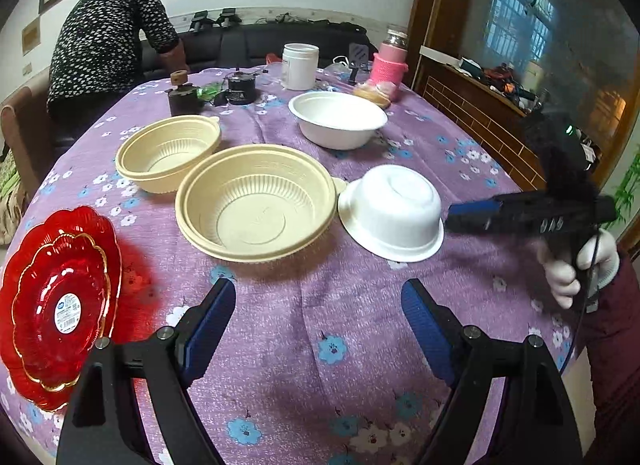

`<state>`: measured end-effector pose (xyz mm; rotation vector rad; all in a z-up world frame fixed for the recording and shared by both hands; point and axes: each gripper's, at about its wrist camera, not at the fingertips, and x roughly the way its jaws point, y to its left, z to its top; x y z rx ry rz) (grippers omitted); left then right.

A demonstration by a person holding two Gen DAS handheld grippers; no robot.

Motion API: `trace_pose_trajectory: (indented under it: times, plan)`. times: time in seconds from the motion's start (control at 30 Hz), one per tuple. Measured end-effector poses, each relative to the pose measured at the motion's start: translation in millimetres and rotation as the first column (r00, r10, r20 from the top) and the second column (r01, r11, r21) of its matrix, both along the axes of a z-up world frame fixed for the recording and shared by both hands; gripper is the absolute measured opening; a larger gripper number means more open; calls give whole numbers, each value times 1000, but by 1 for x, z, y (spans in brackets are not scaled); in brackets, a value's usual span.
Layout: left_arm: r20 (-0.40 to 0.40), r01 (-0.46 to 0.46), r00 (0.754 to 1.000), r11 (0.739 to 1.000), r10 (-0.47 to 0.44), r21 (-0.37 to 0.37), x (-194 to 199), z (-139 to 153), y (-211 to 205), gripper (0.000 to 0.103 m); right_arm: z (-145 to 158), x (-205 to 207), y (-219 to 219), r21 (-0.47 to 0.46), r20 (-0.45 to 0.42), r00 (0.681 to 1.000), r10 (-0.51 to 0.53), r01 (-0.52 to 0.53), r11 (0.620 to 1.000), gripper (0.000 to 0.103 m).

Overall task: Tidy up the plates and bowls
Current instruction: 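Grasp the white bowl rim with the right tool and lift it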

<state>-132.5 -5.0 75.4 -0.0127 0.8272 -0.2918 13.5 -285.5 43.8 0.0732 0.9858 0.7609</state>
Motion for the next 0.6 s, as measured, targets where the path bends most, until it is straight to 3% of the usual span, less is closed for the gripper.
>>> trace_pose_trajectory:
  times: [0.07,0.17,0.3,0.37,0.47,0.6]
  plan:
    - [-19,0,1000,1000,0,-17,2,-4,1,84,7,1,-15,43,32,991,-126,125,991,62]
    - [-45,11,999,999,-13,-43,5,-9,-2,84,7,12,-30,73,69,938,-339,334,940,62]
    - [-63,39,997,999,-40,-29,7,-16,-14,84,-17,45,-38,193,-70,873,-482,486,852,63]
    - [-77,55,995,998,-56,-19,9,-21,-22,84,-31,65,-32,198,-126,863,-489,505,840,63]
    - [-87,82,993,997,-83,-11,10,-27,-31,84,-45,78,-19,272,-221,887,-405,455,848,64]
    - [-123,84,989,996,-88,-36,15,-39,-30,84,-43,66,2,290,-257,943,-213,285,914,64]
